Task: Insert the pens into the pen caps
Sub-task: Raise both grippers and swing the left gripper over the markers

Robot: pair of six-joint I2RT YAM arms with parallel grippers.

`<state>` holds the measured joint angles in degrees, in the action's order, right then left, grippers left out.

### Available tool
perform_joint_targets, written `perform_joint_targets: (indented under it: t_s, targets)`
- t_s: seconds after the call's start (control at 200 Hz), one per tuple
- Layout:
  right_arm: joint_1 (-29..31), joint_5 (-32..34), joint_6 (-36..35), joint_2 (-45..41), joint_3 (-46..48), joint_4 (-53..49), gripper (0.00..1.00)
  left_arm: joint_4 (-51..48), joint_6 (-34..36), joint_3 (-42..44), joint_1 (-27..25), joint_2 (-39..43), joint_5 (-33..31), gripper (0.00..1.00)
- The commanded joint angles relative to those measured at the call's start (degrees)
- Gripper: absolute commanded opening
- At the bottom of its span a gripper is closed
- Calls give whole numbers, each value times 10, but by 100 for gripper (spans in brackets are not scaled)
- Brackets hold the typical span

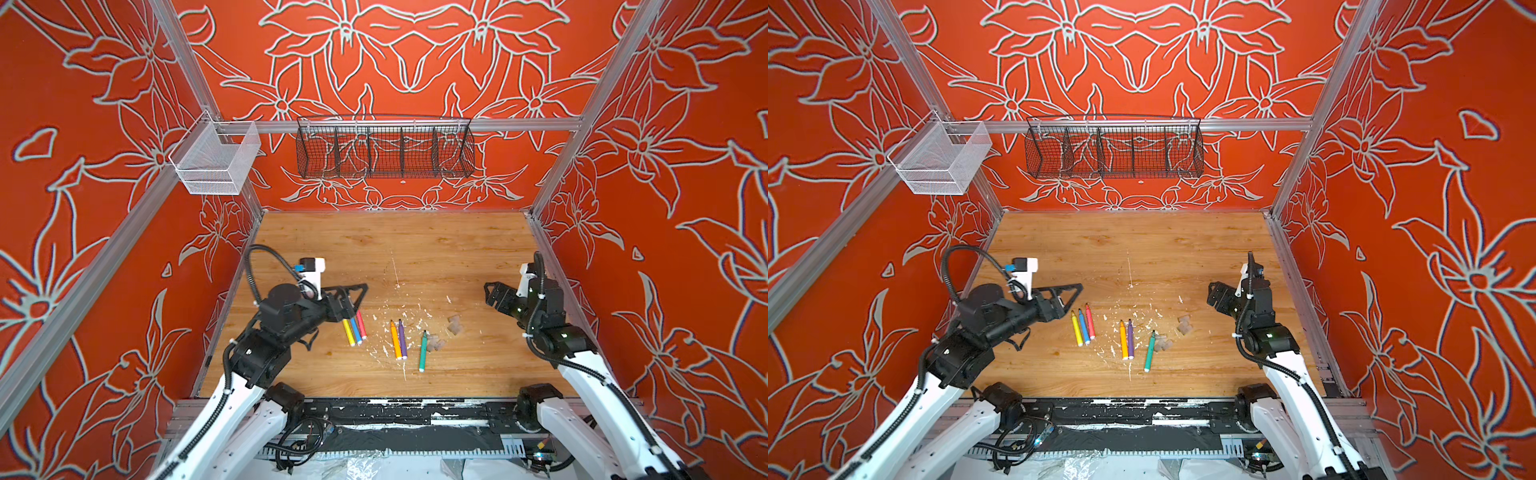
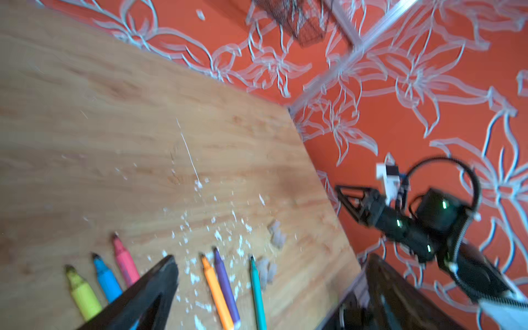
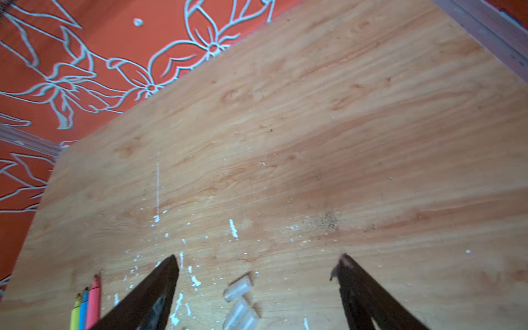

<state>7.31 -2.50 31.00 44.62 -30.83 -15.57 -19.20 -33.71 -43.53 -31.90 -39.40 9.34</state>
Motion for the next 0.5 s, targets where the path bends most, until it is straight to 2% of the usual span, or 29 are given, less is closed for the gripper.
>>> perform_joint_targets:
  t_s: [0.0,0.11,0.23,0.275,0.375,0.495]
  targets:
    - [-2,51,23,32,38,63,87,-109,2,-50,-173,-76,-273,96]
    - [-2,93,9,68,32,66,85,-166,-60,-110,-300,-186,-368,88]
    - [-3,149,2,94,28,60,84,-218,-126,-167,-392,-294,-405,81]
    - [-4,151,1,98,27,60,82,-234,-149,-185,-421,-331,-423,80]
    - [-3,160,5,102,31,66,81,-277,-192,-222,-455,-406,-420,78]
    - [-3,157,5,109,28,60,79,-276,-215,-230,-470,-467,-396,74]
